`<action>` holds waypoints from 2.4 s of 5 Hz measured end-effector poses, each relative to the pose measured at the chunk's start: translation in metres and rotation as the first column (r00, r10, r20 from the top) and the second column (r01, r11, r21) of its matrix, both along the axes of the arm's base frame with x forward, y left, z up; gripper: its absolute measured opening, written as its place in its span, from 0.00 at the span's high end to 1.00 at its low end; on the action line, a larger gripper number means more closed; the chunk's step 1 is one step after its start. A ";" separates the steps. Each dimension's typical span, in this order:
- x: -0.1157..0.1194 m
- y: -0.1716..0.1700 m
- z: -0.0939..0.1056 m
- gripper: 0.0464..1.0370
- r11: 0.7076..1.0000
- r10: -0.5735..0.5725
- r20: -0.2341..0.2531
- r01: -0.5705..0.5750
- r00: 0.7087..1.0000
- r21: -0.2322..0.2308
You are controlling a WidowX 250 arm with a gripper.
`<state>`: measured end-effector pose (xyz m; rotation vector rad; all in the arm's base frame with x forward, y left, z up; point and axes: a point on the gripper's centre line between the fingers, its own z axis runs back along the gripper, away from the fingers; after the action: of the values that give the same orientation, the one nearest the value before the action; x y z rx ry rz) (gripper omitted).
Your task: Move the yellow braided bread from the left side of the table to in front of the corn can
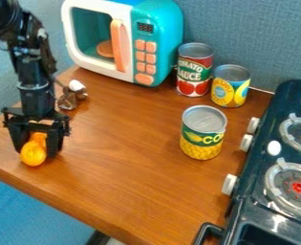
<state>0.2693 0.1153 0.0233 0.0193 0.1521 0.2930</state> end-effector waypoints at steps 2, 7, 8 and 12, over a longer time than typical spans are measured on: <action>0.041 -0.091 0.048 0.21 0.939 -0.339 0.090 0.330 0.937 0.100; 0.019 -0.196 0.001 0.21 0.868 -0.496 -0.060 0.495 0.866 -0.038; 0.014 -0.198 -0.008 0.21 0.862 -0.507 -0.106 0.505 0.855 -0.050; 0.008 -0.194 0.036 0.04 0.855 -0.513 0.083 0.517 0.854 -0.044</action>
<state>0.2775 -0.0788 0.0594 -0.0149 0.0826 -0.2523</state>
